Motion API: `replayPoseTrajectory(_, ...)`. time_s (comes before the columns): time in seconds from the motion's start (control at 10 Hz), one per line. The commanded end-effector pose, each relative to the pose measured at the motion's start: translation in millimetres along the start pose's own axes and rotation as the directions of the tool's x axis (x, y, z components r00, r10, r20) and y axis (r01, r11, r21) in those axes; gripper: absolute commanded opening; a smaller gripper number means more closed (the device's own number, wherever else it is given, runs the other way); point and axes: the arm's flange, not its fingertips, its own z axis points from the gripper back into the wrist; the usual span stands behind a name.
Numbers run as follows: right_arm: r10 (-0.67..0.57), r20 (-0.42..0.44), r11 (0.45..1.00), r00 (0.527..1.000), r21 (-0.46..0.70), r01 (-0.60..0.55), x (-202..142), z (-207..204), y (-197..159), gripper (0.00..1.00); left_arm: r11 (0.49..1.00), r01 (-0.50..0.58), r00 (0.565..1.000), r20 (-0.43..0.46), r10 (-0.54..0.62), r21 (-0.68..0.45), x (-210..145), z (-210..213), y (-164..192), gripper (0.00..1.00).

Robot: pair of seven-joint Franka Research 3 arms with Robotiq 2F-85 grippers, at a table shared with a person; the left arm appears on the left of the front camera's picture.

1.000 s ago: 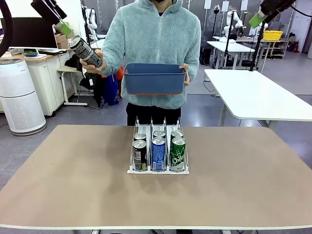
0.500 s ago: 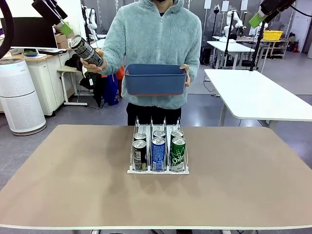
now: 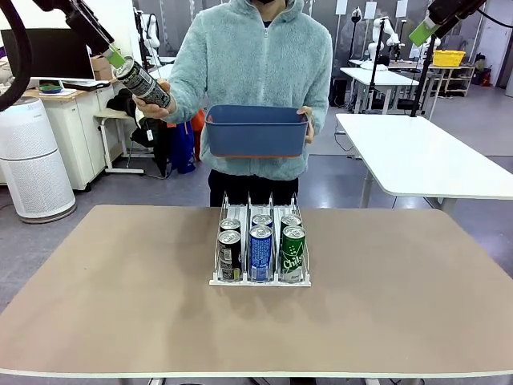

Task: Fill the beverage cans into the dispenser.
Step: Pick up the Pepsi coke handed by the human.

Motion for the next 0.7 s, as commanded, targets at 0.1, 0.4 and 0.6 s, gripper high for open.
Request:
replayPoseTrajectory(0.1,-0.009,0.002,1.0,1.0,0.0,0.009,0.0,0.4,0.0,1.0,0.998,-0.039,0.999,-0.009,0.04,0.048,-3.4,-18.4,4.8,1.0)
replayPoseTrajectory(0.4,-0.009,0.002,1.0,1.0,0.0,0.009,0.0,0.4,0.0,1.0,0.998,-0.064,0.998,0.009,0.064,-0.002,-10.5,-31.4,9.5,1.0)
replayPoseTrajectory(0.6,-0.009,0.002,1.0,1.0,0.0,0.009,0.0,0.4,0.0,1.0,0.998,-0.062,0.998,0.016,0.062,0.0,-14.7,-36.7,9.3,1.0)
